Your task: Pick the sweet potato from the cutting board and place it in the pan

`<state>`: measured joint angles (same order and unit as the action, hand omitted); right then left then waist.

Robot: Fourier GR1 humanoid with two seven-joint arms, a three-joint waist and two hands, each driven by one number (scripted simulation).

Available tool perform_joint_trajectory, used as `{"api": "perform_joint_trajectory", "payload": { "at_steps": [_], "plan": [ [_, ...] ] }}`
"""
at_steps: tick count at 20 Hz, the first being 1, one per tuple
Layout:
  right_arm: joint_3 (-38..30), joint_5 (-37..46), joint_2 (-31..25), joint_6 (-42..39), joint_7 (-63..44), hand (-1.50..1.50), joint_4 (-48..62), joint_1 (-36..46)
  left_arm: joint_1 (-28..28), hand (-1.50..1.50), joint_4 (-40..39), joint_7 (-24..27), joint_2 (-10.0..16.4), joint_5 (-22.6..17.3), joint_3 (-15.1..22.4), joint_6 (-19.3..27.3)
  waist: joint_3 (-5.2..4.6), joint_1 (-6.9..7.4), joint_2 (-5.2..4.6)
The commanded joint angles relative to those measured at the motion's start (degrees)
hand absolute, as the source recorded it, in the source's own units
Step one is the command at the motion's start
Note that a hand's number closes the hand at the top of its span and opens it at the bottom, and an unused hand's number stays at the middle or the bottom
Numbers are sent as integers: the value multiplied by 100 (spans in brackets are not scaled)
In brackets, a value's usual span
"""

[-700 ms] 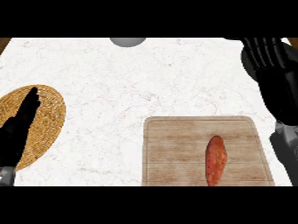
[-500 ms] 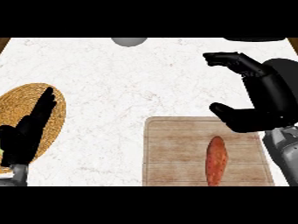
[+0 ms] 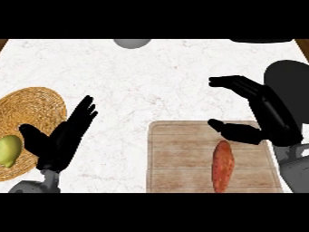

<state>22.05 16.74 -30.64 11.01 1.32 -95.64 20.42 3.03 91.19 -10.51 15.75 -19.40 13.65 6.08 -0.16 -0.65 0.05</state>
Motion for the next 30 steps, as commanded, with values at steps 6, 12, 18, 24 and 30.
{"api": "perform_joint_trajectory", "payload": {
  "at_steps": [6,12,18,24,30],
  "plan": [
    [1369,1523,-840,-1557,-1688,-150,-415,-19,288,0,-277,-187,-140,-199,-67,-206,-28,-4,43],
    [2226,2236,-1012,-3467,-3481,-150,-474,618,70,0,-344,119,-234,34,150,-225,-40,163,47],
    [2862,1853,-23,-5536,-5369,-150,-460,853,135,0,-197,-25,-254,-12,127,-194,-26,168,41],
    [2998,1653,1337,-6430,-6896,-150,-92,724,278,0,-329,-60,-364,51,53,-57,-6,39,29],
    [3021,1971,1912,-6479,-7341,-150,46,383,306,0,-252,-216,-245,-83,-107,-206,5,22,24]
  ]
}}
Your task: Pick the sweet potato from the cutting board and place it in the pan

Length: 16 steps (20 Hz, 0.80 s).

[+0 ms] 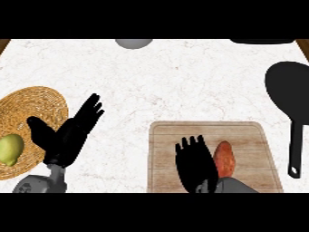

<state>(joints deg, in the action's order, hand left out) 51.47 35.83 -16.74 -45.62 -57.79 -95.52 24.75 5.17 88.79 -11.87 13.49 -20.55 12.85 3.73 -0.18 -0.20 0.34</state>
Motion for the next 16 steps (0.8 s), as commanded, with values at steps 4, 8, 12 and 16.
{"api": "perform_joint_trajectory", "payload": {
  "at_steps": [4,8,12,16],
  "plan": [
    [-17,499,535,-704,-1153,-150,531,74,8,0,18,22,-111,91,16,42,10,13,-24],
    [93,936,384,-982,-1176,-150,353,-35,-148,0,74,148,-72,124,-7,-20,9,5,-8],
    [-19,1357,201,-933,-1003,-150,133,-362,-374,0,215,179,-8,143,-13,-119,14,2,-13],
    [-101,1616,327,-1338,-985,-150,-273,-661,-181,0,157,19,-133,136,-41,-92,15,-12,-14]
  ]
}}
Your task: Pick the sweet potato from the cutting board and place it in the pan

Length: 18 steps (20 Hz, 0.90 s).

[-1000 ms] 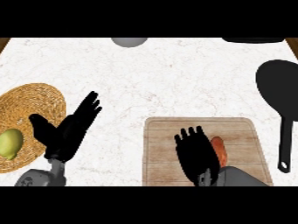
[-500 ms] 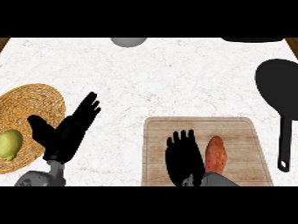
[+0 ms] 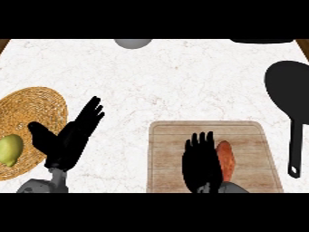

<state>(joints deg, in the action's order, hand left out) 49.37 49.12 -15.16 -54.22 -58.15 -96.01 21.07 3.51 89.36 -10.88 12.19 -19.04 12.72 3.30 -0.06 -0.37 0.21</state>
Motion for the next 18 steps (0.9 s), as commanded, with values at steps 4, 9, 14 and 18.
{"api": "perform_joint_trajectory", "payload": {
  "at_steps": [4,9,14,18],
  "plan": [
    [-274,517,-21,-589,-387,-150,-132,-218,-60,0,-487,487,-57,25,-154,-395,2,14,-19],
    [-197,1140,-420,147,366,150,183,-370,-163,0,-95,170,-355,363,130,-53,7,50,-18],
    [204,1491,-490,257,1051,150,217,-3,35,0,85,-189,-220,317,-79,-178,8,71,-19],
    [339,1787,-967,672,1601,150,370,60,157,0,-1,-322,-262,280,-242,-210,8,62,-22]
  ]
}}
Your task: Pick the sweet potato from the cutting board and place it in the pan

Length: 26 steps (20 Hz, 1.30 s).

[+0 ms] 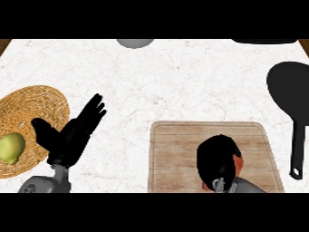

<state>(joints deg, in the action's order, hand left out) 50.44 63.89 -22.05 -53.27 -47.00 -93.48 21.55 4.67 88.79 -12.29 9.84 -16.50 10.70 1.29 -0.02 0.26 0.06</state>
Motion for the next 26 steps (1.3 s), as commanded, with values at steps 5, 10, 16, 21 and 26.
{"api": "perform_joint_trajectory", "payload": {
  "at_steps": [5,10,16,21,26],
  "plan": [
    [-1748,137,385,1110,-502,150,1089,326,-149,0,80,103,-26,-14,-51,-117,22,15,-82],
    [-3873,-9,603,1971,-1555,150,1283,658,-157,0,99,89,-21,-13,-180,28,94,-321,-146],
    [-5020,988,570,3193,-2796,150,1691,1675,-29,0,131,66,-16,-9,-47,-127,18,239,-212],
    [-5582,1868,608,4228,-3325,150,1869,2330,129,0,175,8,-135,125,242,-160,23,466,-241],
    [-6152,2477,701,5431,-3354,150,1799,2594,211,0,71,0,-134,101,204,-189,34,498,-278]
  ]
}}
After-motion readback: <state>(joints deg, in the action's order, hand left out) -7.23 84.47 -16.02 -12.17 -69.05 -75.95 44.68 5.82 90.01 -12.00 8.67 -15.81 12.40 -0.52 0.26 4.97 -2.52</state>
